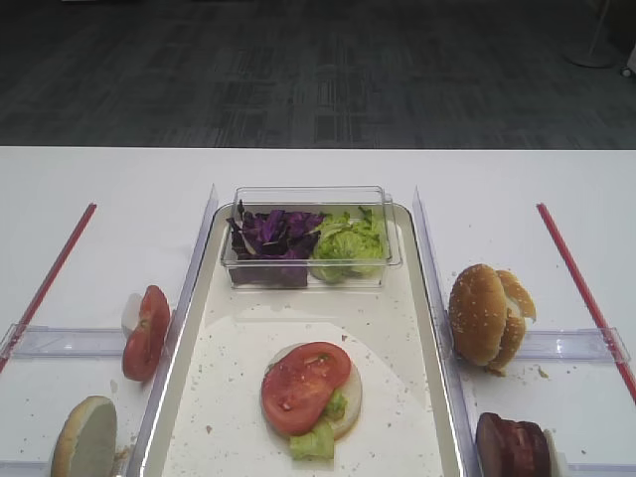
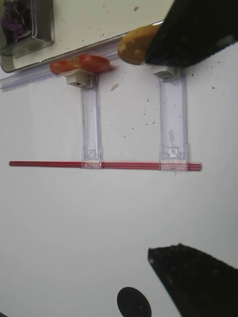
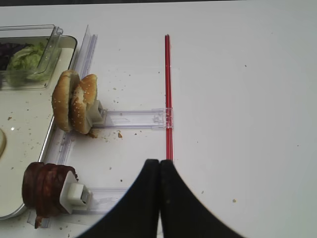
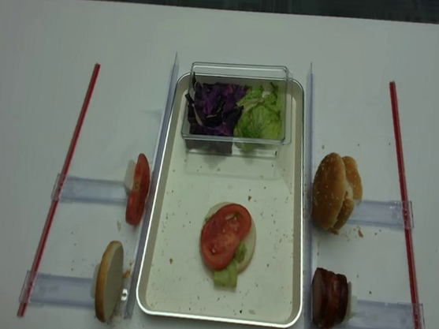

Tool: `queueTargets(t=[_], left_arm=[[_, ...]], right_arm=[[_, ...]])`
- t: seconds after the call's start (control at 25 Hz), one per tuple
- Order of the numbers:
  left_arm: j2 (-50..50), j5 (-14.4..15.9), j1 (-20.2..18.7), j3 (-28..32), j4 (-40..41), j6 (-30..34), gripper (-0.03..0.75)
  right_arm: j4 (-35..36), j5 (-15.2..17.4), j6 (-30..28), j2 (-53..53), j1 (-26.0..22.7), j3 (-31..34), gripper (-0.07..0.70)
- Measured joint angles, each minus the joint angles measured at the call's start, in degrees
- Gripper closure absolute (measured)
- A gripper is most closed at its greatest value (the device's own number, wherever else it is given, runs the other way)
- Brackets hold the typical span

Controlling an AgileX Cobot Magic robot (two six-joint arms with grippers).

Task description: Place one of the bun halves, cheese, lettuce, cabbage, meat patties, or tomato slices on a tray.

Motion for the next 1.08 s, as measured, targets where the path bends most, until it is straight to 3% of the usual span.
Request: queueTargets(t=[1.08], left_arm=[[0.0,0.0,0.0,0.0,0.0,0.1,0.044]], right_arm=[[0.0,0.0,0.0,0.0,0.0,0.0,0.595]])
